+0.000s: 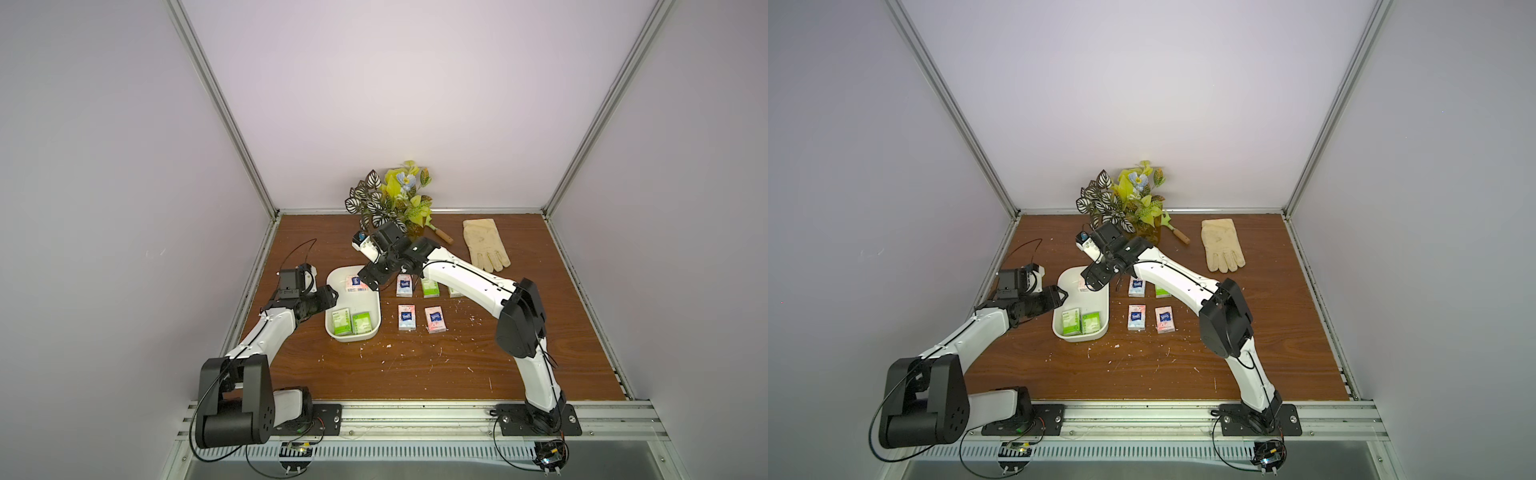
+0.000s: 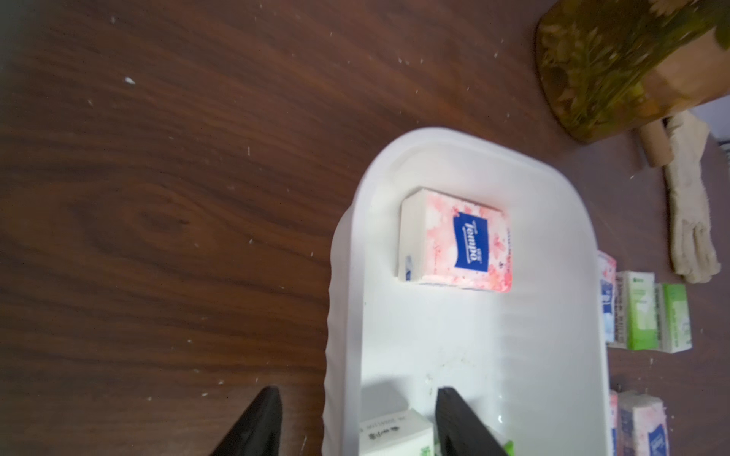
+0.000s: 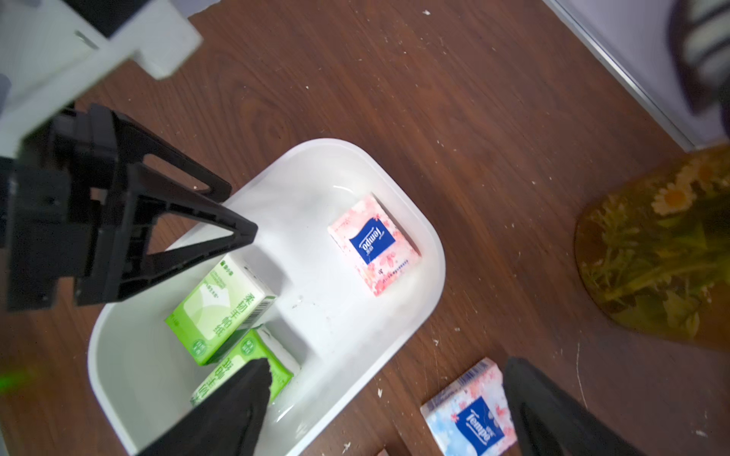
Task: Take the pocket tissues out of the storage box
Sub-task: Pick up the pocket tissues from the storage box.
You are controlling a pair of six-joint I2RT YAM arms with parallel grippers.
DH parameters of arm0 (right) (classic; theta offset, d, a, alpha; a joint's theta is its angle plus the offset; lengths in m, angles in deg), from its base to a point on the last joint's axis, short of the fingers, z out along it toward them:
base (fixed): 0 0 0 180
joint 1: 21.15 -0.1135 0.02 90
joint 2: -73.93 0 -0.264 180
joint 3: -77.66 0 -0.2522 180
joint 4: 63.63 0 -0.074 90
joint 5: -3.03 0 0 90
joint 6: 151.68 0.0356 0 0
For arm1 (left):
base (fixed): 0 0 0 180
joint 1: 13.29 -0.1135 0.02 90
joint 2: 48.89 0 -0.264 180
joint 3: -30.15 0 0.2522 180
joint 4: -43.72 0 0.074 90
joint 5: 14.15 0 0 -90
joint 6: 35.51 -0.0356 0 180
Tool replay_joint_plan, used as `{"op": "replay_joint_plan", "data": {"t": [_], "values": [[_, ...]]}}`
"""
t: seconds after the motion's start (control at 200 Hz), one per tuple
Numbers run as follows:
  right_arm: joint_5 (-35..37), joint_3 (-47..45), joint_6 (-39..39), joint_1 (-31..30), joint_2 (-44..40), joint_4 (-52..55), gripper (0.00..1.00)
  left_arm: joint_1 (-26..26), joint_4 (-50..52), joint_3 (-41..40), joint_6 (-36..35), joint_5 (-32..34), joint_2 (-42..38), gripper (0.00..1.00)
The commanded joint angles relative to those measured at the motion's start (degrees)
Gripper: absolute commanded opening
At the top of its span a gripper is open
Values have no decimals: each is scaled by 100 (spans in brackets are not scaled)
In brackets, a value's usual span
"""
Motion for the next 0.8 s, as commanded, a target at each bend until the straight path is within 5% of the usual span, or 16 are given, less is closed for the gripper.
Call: {"op": "replay_joint_plan", "data": {"t": [0.0, 0.39, 0.796], "values": [[-208, 735, -503, -77, 344, 511, 99, -83, 236, 242, -159, -126, 192, 51], [-753, 1972, -1575, -97, 1486, 910, 89, -82, 394, 386, -351, -65, 390, 18], [-491, 2445, -2439, -87, 2167, 1040, 89, -65, 700, 549, -643, -31, 473, 0]]}}
